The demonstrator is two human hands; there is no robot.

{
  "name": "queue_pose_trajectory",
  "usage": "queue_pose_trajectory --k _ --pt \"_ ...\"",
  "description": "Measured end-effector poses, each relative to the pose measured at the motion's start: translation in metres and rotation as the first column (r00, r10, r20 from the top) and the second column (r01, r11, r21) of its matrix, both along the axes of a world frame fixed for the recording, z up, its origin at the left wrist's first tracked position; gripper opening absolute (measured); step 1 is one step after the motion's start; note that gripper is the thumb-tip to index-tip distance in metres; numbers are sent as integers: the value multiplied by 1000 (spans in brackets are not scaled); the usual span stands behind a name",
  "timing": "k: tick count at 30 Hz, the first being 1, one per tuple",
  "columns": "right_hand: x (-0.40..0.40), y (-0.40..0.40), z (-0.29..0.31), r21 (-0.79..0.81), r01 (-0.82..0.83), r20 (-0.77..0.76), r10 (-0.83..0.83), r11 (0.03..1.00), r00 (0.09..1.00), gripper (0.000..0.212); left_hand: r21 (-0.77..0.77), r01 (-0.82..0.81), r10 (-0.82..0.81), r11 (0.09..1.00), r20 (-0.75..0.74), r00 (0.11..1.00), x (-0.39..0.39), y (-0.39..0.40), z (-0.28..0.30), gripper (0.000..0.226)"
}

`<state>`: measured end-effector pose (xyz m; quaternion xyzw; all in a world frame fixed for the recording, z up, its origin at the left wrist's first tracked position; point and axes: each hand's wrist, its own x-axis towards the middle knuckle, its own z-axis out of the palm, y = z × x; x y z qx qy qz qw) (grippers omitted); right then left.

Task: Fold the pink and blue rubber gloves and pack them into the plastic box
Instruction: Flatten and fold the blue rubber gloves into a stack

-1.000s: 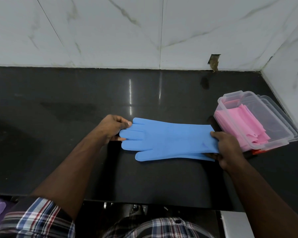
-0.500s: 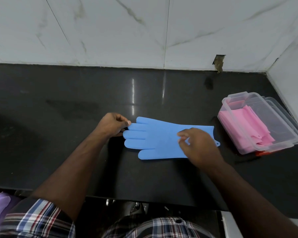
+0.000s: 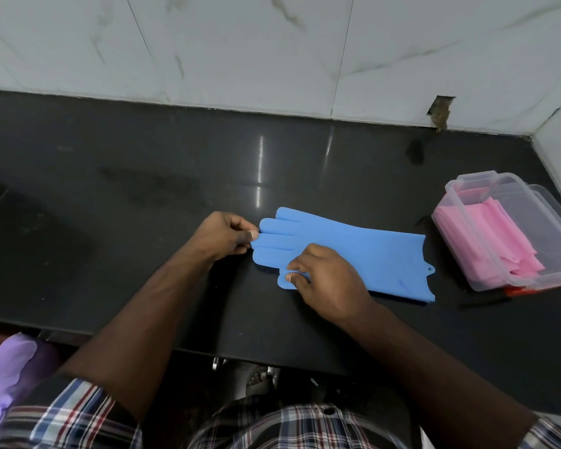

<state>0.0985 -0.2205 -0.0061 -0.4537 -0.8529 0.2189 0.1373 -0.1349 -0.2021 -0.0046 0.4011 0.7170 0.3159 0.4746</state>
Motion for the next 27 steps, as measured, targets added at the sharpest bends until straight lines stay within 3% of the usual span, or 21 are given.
queue_pose_trajectory --k 4,9,14,18,21,24,27 --pt "2 -6 -11 92 -12 -15 13 996 1000 14 15 -25 25 1000 -14 1000 2 -2 -3 9" --pt "3 -10 -15 68 -48 29 46 997 999 23 10 -40 40 999 -24 999 5 -3 0 10" --pt "5 23 7 3 127 -183 -124 992 975 17 34 -67 64 997 74 995 4 -13 3 22" --pt "-4 71 14 40 120 -2 -120 992 993 31 71 -132 131 989 14 991 15 -30 4 24" --pt "-11 75 8 41 111 14 -112 993 994 34 21 65 -66 998 14 998 23 -48 3 15" --pt "-11 53 0 30 88 -139 -83 996 987 24 -46 272 -276 961 -194 941 38 -64 -4 12" --pt "1 30 -4 -120 -77 -150 59 990 987 35 -28 293 -280 956 -392 876 56 -70 -10 14"
